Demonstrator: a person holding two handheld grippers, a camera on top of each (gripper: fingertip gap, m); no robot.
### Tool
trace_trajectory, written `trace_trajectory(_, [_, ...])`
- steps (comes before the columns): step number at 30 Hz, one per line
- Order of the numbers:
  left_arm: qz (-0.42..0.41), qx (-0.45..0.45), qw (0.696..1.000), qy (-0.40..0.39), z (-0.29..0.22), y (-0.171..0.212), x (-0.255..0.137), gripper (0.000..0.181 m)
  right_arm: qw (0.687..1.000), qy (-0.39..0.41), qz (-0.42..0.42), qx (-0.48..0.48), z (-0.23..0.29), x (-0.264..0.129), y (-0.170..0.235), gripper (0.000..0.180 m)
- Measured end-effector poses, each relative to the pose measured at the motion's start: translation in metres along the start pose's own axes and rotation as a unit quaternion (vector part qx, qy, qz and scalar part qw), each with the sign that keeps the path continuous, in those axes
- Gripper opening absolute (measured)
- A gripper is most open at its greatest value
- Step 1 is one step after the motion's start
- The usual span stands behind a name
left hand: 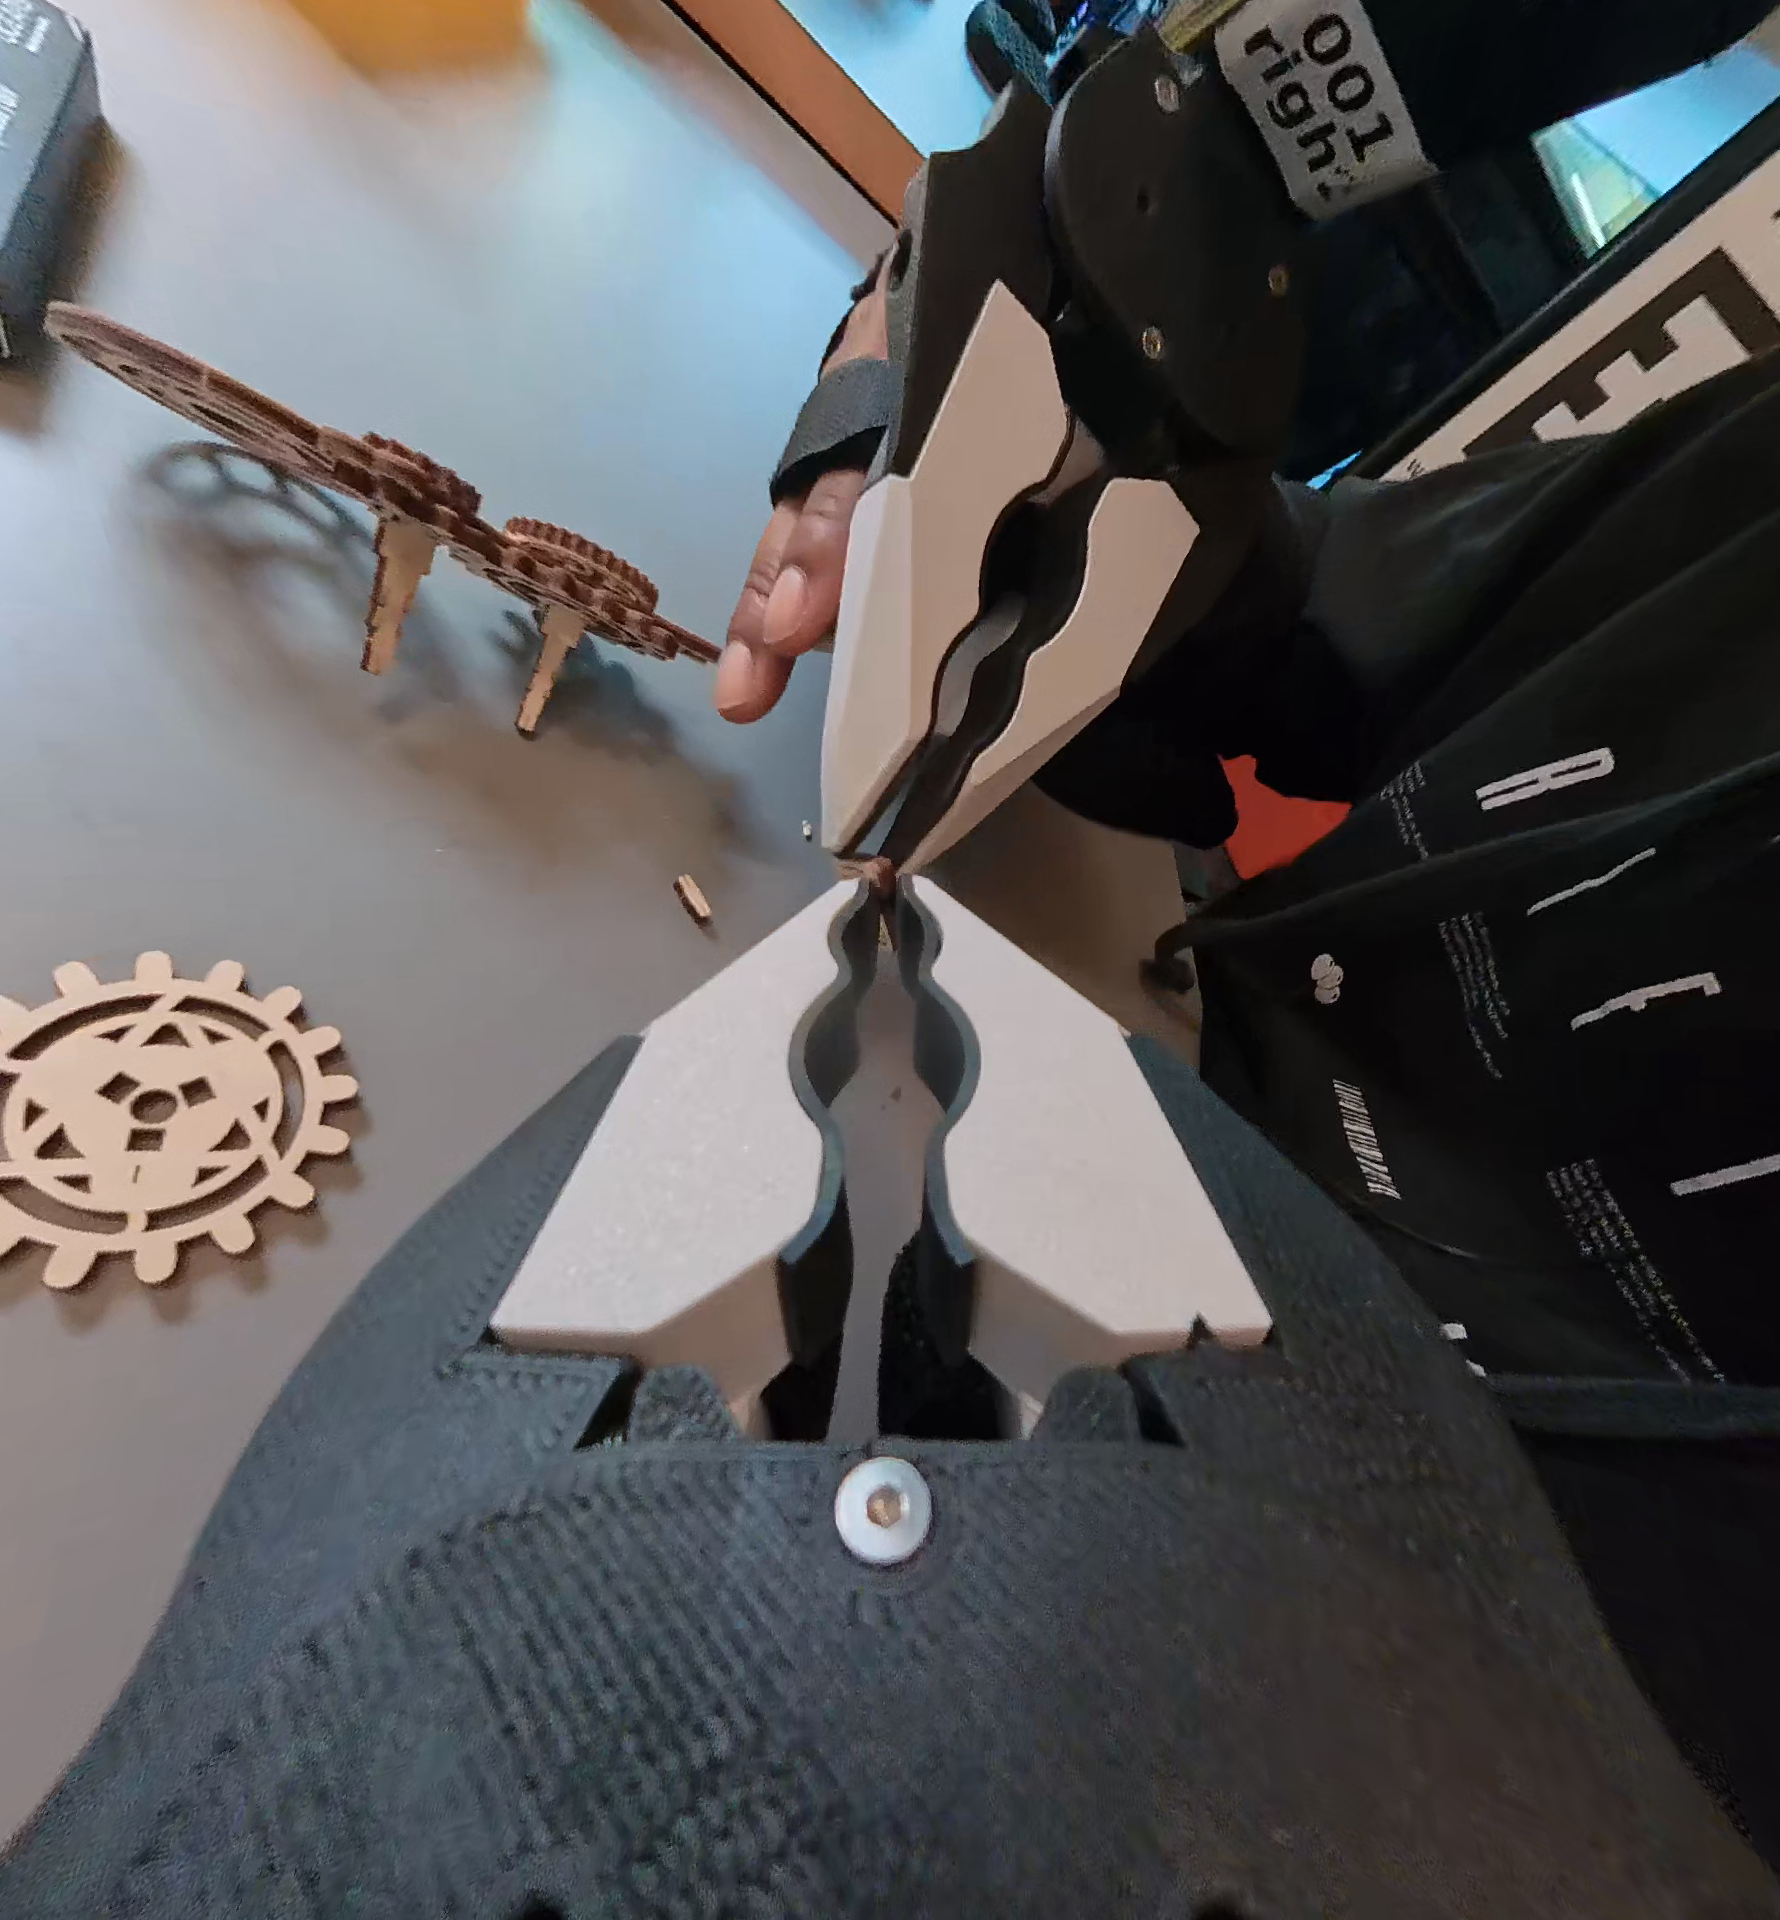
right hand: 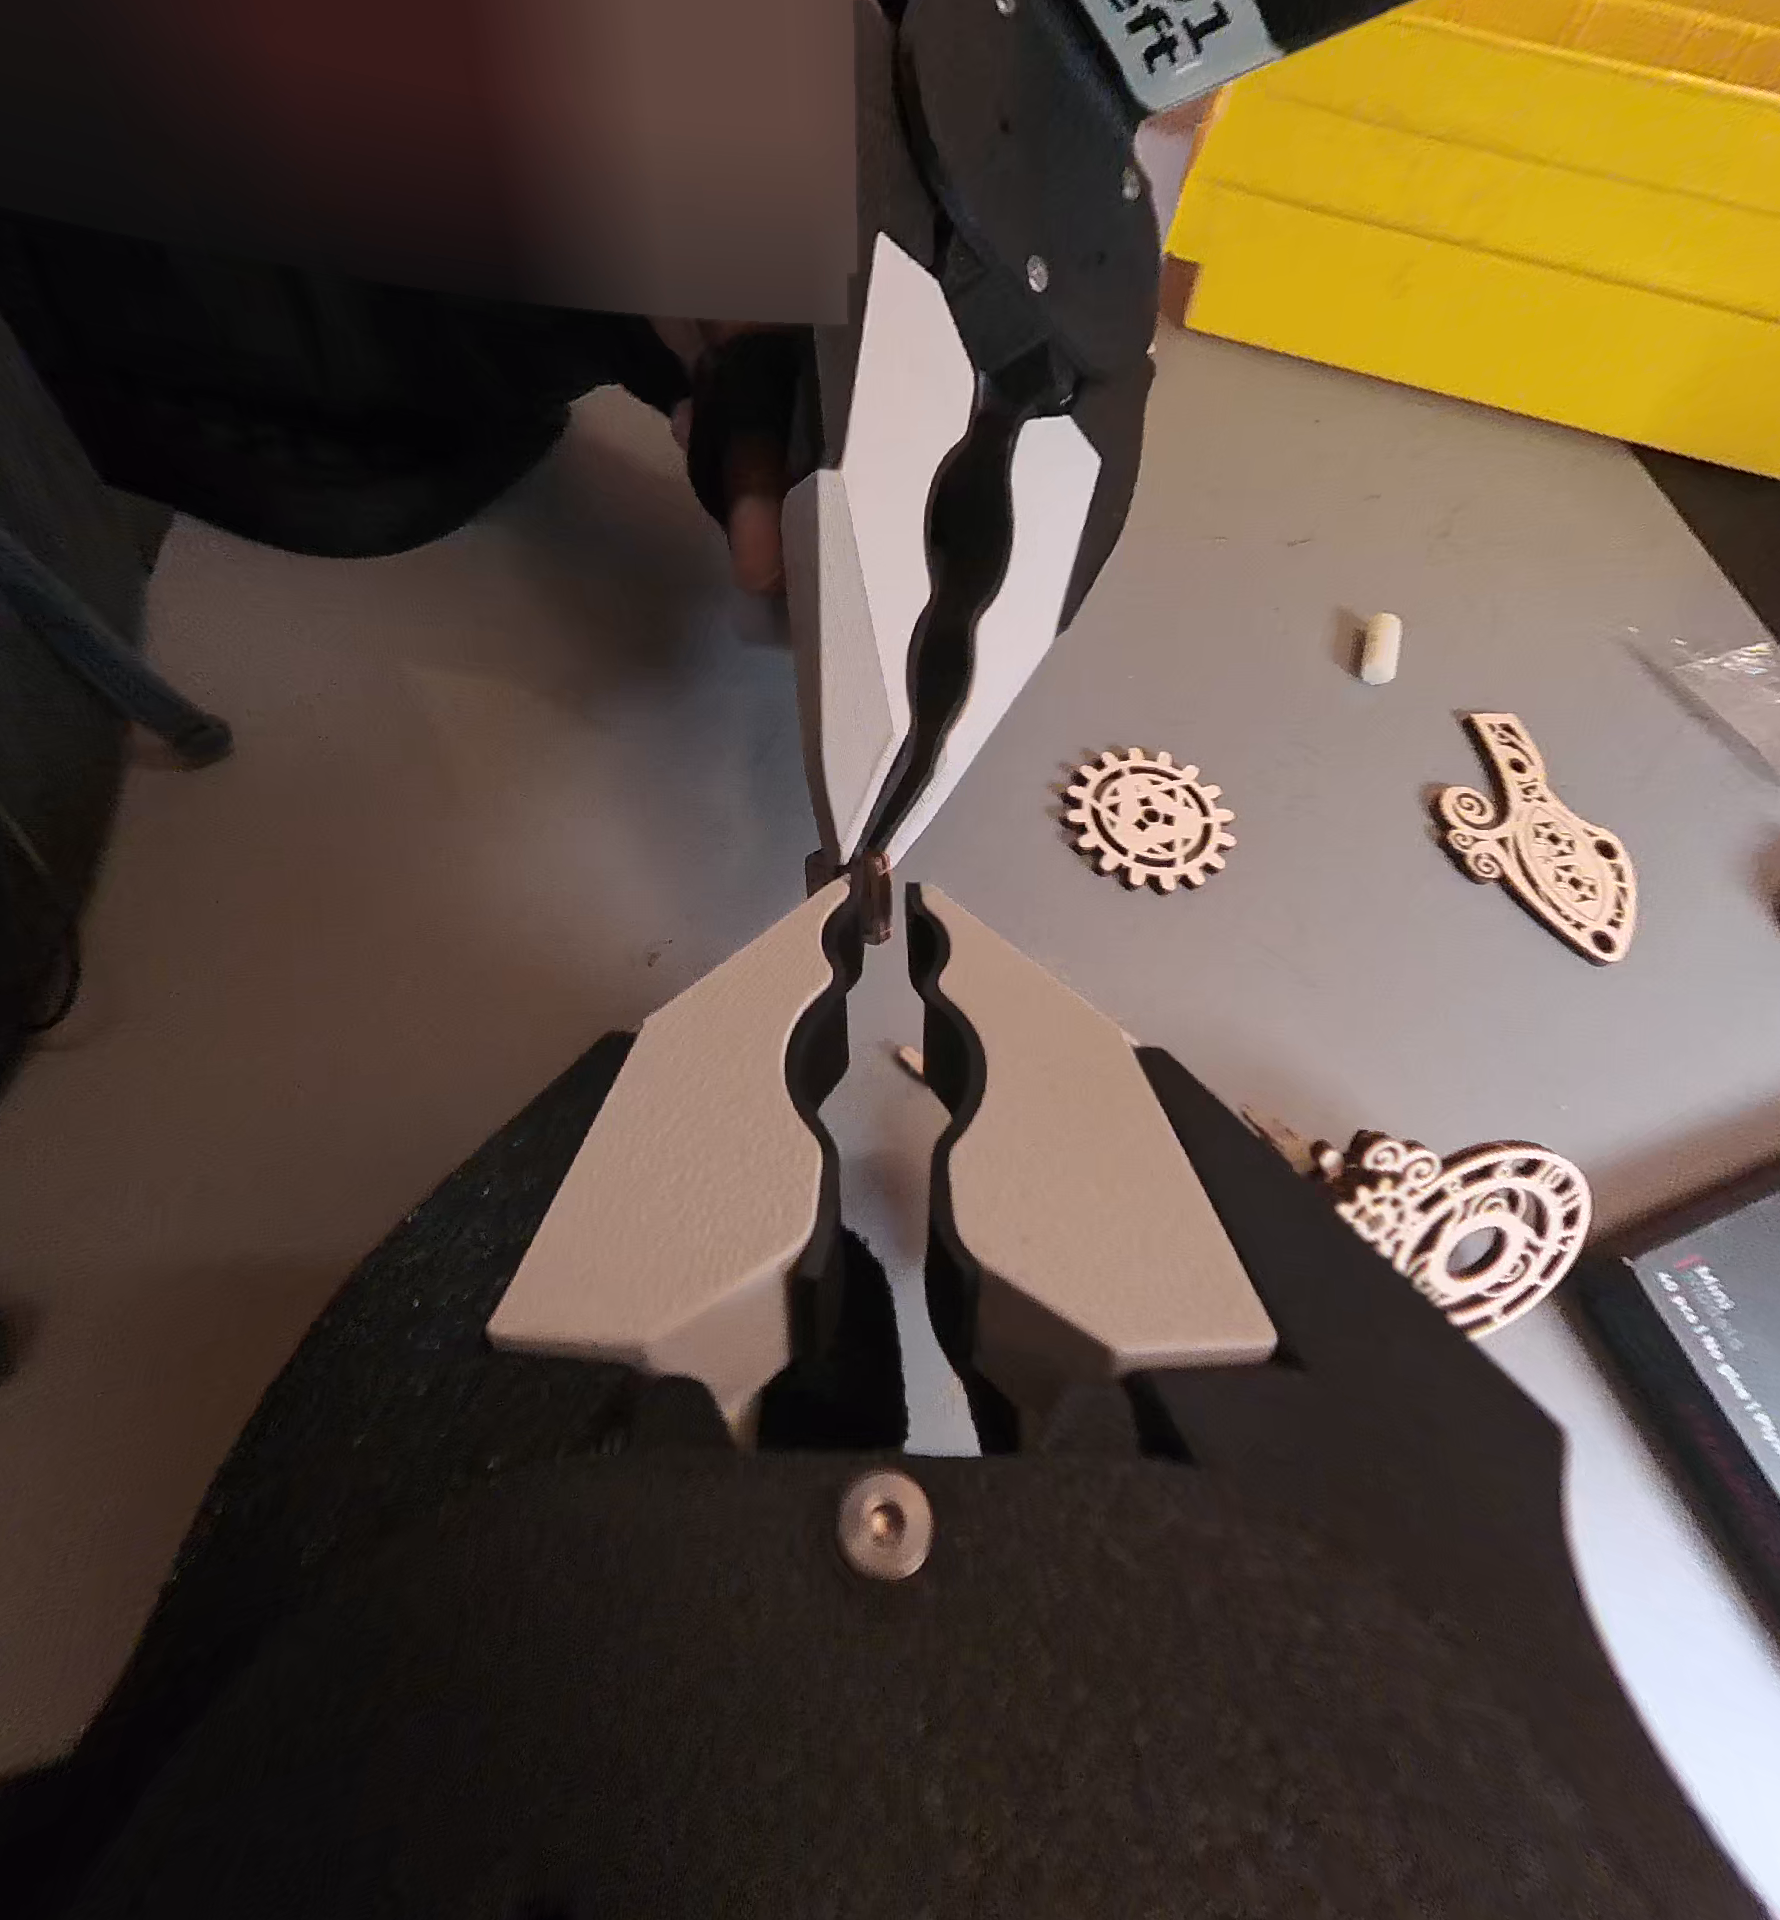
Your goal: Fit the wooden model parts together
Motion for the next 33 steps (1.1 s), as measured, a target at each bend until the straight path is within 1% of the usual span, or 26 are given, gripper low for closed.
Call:
trace_trajectory(1, [0.003,0.004,1.0,0.001,-0.001,0.0,0.0,0.001,1.0,-0.006,0.0,-0.001,0.002,0.0,0.0,0.002])
trace_trajectory(6, [0.006,0.015,1.0,0.022,-0.003,0.002,0.002,0.001,1.0,-0.017,-0.003,-0.011,0.006,-0.001,0.0,0.001])
trace_trajectory(10, [-0.012,0.005,1.0,0.028,0.003,0.001,0.001,0.001,1.0,0.011,0.001,-0.016,0.004,0.0,0.0,0.001])
trace_trajectory(12, [-0.054,-0.005,0.998,0.037,0.005,-0.005,-0.005,0.002,0.999,0.018,-0.034,0.02,-0.004,-0.005,-0.002,0.001])
trace_trajectory(15, [-0.088,-0.003,0.995,0.04,0.005,-0.009,-0.011,0.002,0.994,0.0,-0.08,0.074,-0.012,-0.009,-0.004,0.0])
trace_trajectory(18, [-0.107,-0.002,0.994,0.034,0.006,-0.012,-0.015,0.003,0.989,-0.002,-0.1,0.11,-0.016,-0.01,-0.004,0.0])
trace_trajectory(20, [-0.113,0.0,0.993,0.024,0.007,-0.013,-0.018,0.011,0.984,0.001,-0.117,0.137,-0.021,-0.014,-0.004,0.0])
trace_trajectory(23, [-0.114,0.003,0.993,0.012,0.007,-0.014,-0.017,0.016,0.976,0.003,-0.136,0.17,-0.026,-0.019,-0.005,0.0])
trace_trajectory(25, [-0.113,0.011,0.994,-0.001,0.006,-0.014,-0.013,0.014,0.973,0.002,-0.142,0.182,-0.026,-0.018,-0.006,0.0])
trace_trajectory(27, [-0.115,0.013,0.993,-0.014,0.004,-0.016,-0.011,0.004,0.973,0.01,-0.14,0.183,-0.026,-0.016,-0.006,0.0])
trace_trajectory(33, [-0.112,0.045,0.991,-0.065,0.002,-0.017,-0.012,0.002,0.967,0.016,-0.139,0.212,-0.027,-0.015,-0.007,0.001])
Point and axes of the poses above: each gripper's, where its closed fingertips meet, x out along the fingers, y out of its underside, z = x × y across the jaws, the point moved 7 cm from there along -x, back along the fingers, and after that the axes turned 7 degrees about z, right-handed, at the moved point
